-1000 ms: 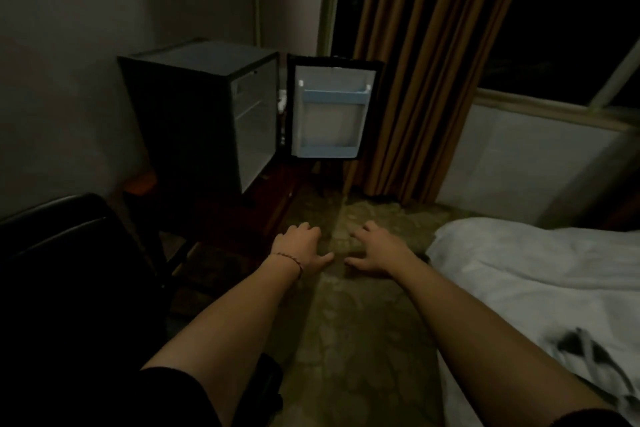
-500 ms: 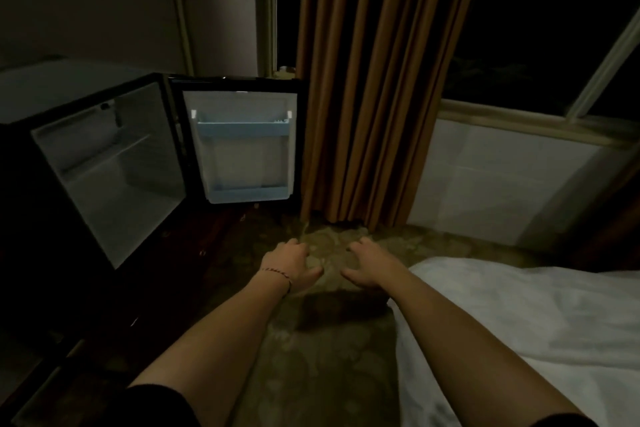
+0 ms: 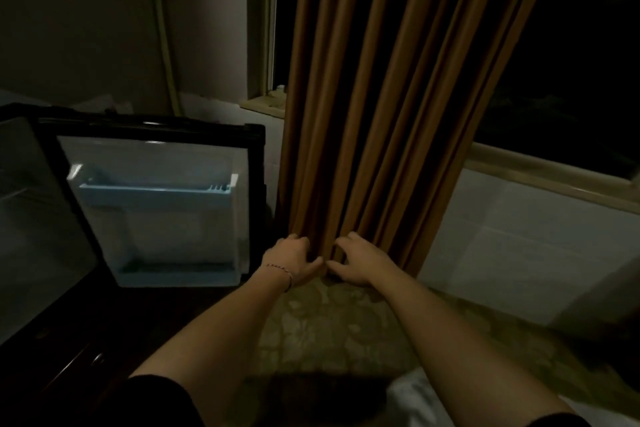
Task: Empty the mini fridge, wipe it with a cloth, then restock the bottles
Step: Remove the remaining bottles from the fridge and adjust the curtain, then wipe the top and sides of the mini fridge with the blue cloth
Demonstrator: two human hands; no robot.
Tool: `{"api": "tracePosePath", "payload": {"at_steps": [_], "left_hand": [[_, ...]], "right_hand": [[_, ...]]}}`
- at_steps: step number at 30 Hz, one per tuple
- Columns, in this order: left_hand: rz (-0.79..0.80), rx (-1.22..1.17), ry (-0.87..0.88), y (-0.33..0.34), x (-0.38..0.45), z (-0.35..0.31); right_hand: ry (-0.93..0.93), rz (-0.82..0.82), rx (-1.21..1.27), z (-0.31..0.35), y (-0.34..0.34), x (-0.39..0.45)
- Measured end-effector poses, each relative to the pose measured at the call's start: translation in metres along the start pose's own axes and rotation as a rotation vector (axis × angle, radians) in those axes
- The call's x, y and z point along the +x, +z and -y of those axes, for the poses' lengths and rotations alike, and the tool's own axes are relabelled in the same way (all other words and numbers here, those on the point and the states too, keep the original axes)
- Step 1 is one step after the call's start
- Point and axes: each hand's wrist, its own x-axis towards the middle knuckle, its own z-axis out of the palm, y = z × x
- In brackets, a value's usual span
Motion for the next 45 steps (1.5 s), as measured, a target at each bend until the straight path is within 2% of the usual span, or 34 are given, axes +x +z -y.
{"api": "tracePosePath", "payload": {"at_steps": [3, 9, 15, 24, 30, 36, 41, 45], "left_hand": [[0.016, -0.008, -0.046, -0.006, 0.068, -0.008], [0.016, -0.048, -0.23, -0.013, 0.189, 0.002], [-0.044, -0.071, -0.503, -0.037, 0.271, 0.041], [-0.163, -0.046, -0.849, -0.081, 0.349, 0.136], [-0.241, -0.072, -1.046, -0.106, 0.37, 0.213], [-0.346, -0.092, -1.288, -0.119, 0.353, 0.267], [-0.494, -0.101, -1.508, -0.135, 0.337, 0.294], [-0.509, -0.121, -1.592, -0.138, 0.333, 0.312]], "right_hand": [[-0.021, 0.016, 0.003, -0.029, -0.019, 0.069], [-0.178, 0.069, -0.053, -0.075, -0.038, 0.217], [-0.408, 0.149, -0.154, -0.069, -0.071, 0.362], [-0.768, 0.209, -0.265, 0.045, -0.084, 0.523], [-0.976, 0.243, -0.309, 0.13, -0.092, 0.6], [-1.159, 0.345, -0.388, 0.218, -0.079, 0.639], [-1.374, 0.33, -0.411, 0.283, -0.069, 0.656], [-1.51, 0.373, -0.458, 0.312, -0.065, 0.662]]}}
